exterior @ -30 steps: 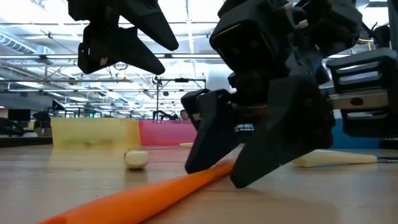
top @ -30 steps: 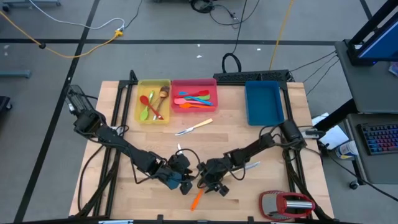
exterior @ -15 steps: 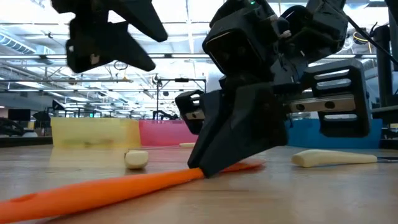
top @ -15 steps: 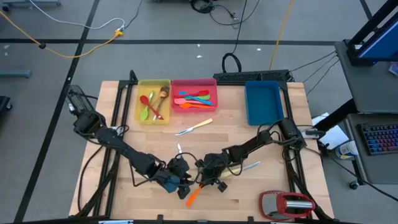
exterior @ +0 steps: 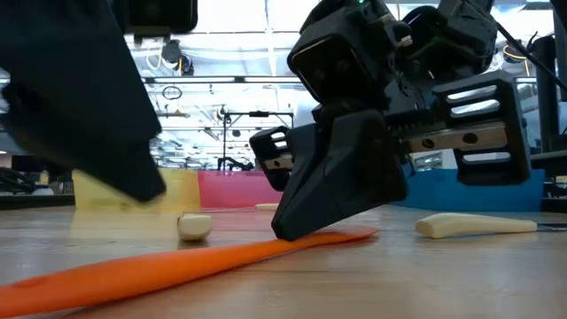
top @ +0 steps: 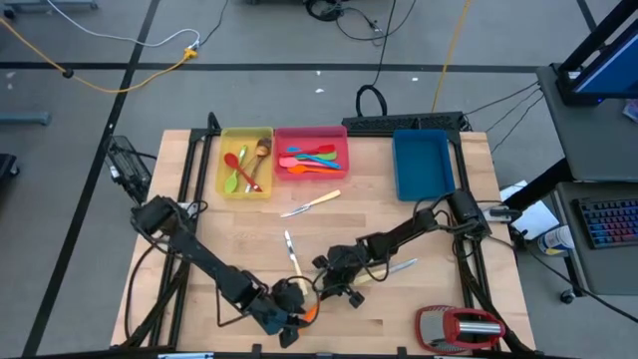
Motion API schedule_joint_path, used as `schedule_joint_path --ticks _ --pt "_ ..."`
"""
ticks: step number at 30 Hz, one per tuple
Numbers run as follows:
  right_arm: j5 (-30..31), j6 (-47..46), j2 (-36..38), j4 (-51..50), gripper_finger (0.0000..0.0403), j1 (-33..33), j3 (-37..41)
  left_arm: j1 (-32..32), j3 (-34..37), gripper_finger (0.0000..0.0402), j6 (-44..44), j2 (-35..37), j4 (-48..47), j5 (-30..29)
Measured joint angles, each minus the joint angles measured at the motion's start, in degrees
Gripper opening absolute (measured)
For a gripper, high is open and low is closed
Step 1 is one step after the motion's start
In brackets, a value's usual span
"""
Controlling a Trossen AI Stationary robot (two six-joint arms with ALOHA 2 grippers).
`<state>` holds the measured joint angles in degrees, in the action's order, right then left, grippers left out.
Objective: Pick & Place Kitchen Items
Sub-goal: Put the orange spatula into the red bin
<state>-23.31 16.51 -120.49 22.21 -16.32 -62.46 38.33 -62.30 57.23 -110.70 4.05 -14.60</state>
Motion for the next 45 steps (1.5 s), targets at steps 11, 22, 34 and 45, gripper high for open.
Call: schedule_joint_path --ticks 11,22,34,45 --pt "-0.5 -0.9 -0.2 1.3 0.0000 -1.9 0.2 0.4 -0.1 0.0250 0.7 -5.0 3.5 -0.7" --pt "3.0 3.3 -0.2 5.8 0.0044 -2.7 0.2 0.8 -0.1 0.0220 -4.7 -8.0 6.1 -4.5" --pt "9.8 15.1 -0.1 7.1 0.0113 -4.5 0.2 -2.0 0.0 0.0173 -5.9 -8.1 7.7 -1.1" --pt "9.8 24.7 -0.2 10.1 0.0118 -4.5 0.1 -1.0 0.0 0.0172 -4.6 -8.3 7.6 -1.3"
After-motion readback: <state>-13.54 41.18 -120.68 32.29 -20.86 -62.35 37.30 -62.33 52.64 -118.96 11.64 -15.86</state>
